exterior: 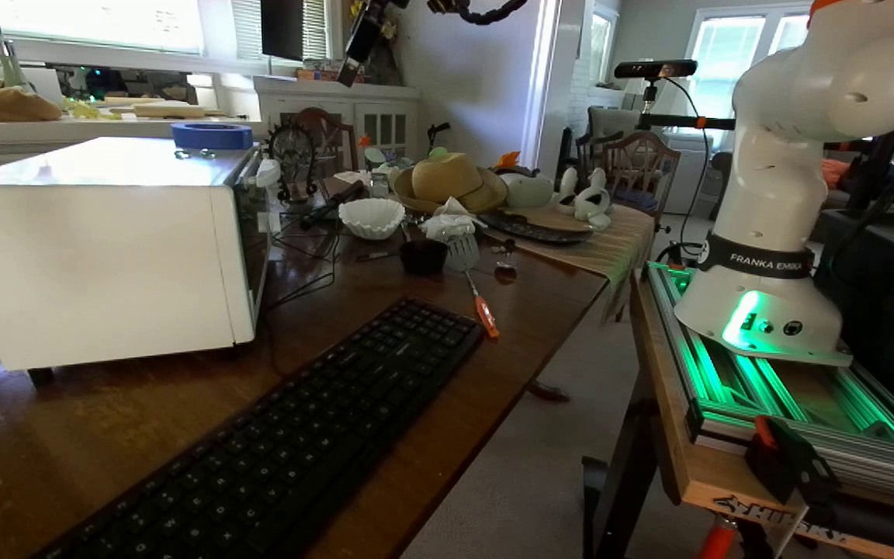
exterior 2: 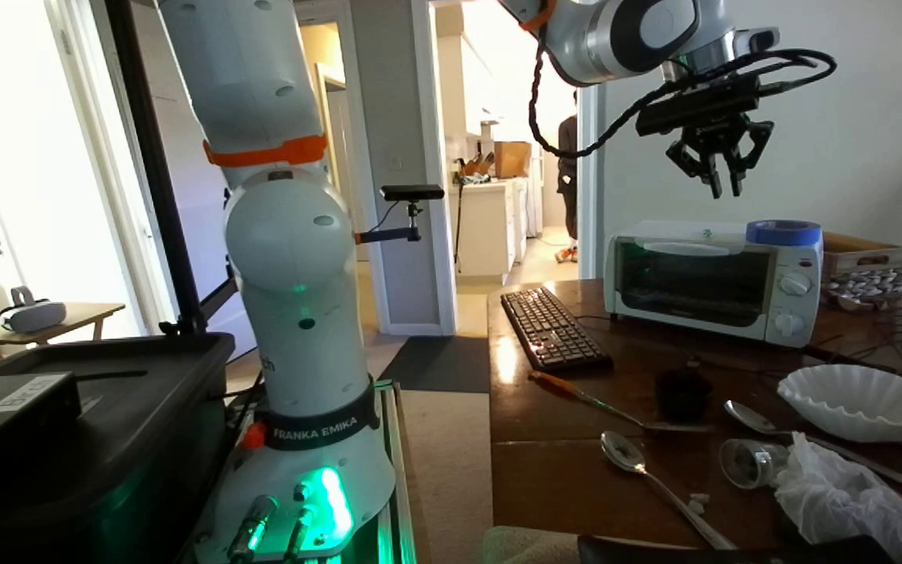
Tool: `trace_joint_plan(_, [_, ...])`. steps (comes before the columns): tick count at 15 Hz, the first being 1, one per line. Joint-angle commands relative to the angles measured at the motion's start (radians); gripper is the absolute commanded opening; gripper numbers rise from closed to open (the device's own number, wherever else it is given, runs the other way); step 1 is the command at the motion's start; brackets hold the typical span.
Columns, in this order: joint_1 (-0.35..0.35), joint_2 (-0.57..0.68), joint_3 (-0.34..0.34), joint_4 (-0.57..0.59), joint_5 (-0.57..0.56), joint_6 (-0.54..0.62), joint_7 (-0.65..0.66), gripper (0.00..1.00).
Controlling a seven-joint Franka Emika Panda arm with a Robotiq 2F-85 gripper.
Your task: Open the oven door.
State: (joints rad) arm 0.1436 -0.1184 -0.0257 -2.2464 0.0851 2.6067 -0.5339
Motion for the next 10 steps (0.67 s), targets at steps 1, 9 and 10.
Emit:
trace_joint_plan(1, [0.018, 0.084, 0.037, 0.048, 0.104, 0.107, -0.015, 0.00])
trace_joint_plan(9, [0.041, 0.138, 0.073, 0.038, 0.174, 0.194, -0.007, 0.01])
trace_joint_plan(10, [0.040, 0.136, 0.072, 0.039, 0.174, 0.194, -0.007, 0.01])
